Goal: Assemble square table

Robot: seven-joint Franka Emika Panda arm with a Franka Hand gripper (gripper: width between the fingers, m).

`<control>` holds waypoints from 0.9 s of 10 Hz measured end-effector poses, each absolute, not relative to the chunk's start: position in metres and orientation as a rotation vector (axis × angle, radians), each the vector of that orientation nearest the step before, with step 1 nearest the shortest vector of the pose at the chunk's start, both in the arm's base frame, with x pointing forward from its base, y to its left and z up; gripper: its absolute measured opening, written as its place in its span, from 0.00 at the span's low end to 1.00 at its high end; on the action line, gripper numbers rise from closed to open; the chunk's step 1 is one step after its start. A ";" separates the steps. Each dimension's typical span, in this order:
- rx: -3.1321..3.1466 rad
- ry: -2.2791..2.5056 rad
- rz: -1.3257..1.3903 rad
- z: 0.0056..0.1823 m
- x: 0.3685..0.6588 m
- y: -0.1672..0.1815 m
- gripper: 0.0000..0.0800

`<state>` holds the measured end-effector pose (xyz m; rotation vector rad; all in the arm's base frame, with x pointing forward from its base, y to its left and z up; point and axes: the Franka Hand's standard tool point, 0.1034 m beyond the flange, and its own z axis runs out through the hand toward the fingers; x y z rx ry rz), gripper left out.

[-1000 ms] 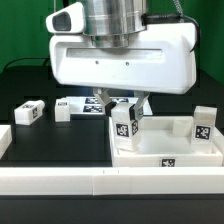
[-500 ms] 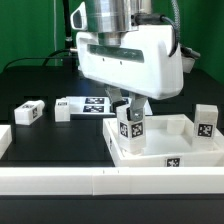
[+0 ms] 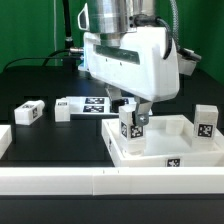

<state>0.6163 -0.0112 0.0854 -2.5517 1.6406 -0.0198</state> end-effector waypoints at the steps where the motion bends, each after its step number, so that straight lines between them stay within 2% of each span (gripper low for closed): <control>1: -2.604 1.555 -0.026 0.086 0.617 -0.010 0.79; 4: -2.798 1.187 -0.046 0.086 0.617 -0.003 0.81; 9: -3.038 0.315 -0.087 0.083 0.616 -0.008 0.81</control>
Offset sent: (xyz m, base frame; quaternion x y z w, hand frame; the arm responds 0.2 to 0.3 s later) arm 0.0000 0.0000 0.0000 0.0000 0.0000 -0.1296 0.9916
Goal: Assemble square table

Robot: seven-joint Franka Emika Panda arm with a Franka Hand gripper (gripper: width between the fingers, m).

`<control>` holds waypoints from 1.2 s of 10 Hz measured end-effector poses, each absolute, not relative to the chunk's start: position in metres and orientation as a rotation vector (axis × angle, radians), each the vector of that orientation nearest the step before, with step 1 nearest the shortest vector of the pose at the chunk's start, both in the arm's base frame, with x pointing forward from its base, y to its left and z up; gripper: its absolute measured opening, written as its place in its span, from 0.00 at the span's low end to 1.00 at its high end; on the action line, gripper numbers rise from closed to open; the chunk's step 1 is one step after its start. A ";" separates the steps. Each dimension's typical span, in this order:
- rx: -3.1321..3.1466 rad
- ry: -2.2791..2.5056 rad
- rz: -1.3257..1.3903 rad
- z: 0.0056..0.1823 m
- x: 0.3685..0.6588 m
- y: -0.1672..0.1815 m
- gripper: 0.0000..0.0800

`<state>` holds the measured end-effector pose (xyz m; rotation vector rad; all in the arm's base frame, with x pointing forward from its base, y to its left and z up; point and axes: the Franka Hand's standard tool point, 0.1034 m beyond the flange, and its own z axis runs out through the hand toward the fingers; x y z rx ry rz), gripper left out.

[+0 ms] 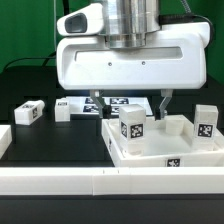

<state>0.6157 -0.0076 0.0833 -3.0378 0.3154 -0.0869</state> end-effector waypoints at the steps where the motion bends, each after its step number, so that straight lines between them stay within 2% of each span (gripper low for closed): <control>1: -3.056 0.147 -0.094 0.083 0.616 -0.008 0.81; 4: -3.068 -0.035 -0.101 0.084 0.616 -0.005 0.81; 5: -3.068 -0.033 -0.100 0.084 0.616 -0.005 0.70; 6: -3.068 -0.033 -0.100 0.083 0.616 -0.005 0.70; 7: -3.067 -0.017 -0.099 0.083 0.616 -0.005 0.47; 8: -3.066 0.008 -0.098 0.083 0.616 -0.005 0.36; 10: -3.060 0.109 -0.095 0.083 0.616 -0.005 0.36; 12: -3.010 0.515 -0.079 0.084 0.616 -0.006 0.36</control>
Offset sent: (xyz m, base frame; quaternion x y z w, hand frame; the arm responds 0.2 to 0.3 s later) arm 0.0001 0.0040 0.0035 -0.0063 0.0003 -0.0630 0.9980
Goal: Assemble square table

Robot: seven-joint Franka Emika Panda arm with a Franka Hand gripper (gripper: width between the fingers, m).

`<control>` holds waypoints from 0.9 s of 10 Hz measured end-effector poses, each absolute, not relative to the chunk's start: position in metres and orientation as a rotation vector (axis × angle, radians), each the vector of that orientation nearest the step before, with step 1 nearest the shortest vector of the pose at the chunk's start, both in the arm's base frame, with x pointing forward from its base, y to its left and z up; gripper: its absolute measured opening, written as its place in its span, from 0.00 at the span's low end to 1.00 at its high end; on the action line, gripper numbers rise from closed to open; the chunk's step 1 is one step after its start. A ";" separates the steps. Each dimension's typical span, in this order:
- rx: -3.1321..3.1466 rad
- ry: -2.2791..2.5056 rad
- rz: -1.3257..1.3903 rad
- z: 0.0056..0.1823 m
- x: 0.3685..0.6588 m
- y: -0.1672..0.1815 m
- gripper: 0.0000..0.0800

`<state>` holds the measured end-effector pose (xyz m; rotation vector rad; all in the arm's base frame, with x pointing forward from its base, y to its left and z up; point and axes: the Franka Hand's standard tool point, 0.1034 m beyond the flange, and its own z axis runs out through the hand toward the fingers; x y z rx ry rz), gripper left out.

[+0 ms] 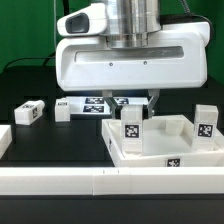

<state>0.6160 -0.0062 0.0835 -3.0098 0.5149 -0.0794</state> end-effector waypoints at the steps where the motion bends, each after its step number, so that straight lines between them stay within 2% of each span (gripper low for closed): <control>1: -2.970 0.692 -0.072 0.084 0.616 -0.007 0.36; 6: -2.632 1.513 -0.022 0.082 0.614 -0.007 0.36; 9: -2.568 1.619 -0.016 0.081 0.614 -0.008 0.36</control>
Offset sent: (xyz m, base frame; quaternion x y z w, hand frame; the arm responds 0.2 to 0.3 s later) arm -0.0131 -0.0013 -0.0030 0.0127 -0.0033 0.2962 0.9550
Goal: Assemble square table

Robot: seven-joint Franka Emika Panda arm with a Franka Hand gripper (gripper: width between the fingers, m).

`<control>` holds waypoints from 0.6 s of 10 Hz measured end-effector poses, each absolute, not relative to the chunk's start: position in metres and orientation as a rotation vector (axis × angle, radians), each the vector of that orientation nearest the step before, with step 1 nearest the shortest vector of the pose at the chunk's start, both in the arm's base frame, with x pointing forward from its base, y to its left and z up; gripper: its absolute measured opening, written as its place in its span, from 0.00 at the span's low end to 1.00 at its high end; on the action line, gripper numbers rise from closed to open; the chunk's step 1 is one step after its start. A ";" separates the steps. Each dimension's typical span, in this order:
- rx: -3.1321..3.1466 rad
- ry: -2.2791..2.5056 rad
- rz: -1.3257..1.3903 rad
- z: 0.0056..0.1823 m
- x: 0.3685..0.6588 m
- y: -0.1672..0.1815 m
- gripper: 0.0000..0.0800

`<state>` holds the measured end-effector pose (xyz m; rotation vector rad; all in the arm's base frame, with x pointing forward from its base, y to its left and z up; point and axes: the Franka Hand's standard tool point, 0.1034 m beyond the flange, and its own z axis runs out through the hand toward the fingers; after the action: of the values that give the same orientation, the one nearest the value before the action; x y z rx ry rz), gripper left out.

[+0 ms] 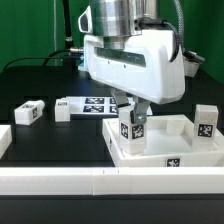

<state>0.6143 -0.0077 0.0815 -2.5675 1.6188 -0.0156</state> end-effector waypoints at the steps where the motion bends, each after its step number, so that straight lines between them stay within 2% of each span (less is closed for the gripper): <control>1: -2.598 1.570 -0.018 0.081 0.614 -0.008 0.36; 3: -2.674 1.439 -0.025 0.081 0.614 -0.008 0.75; 4: -2.761 1.269 -0.036 0.081 0.614 -0.008 0.79; 6: -2.863 1.024 -0.050 0.081 0.614 -0.008 0.81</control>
Offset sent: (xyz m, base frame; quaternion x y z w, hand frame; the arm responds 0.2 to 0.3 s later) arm 0.0012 0.0005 0.0034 0.0011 0.0021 -0.2336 0.9723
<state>0.6141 -0.0078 0.0814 -2.8634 1.0239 -0.0496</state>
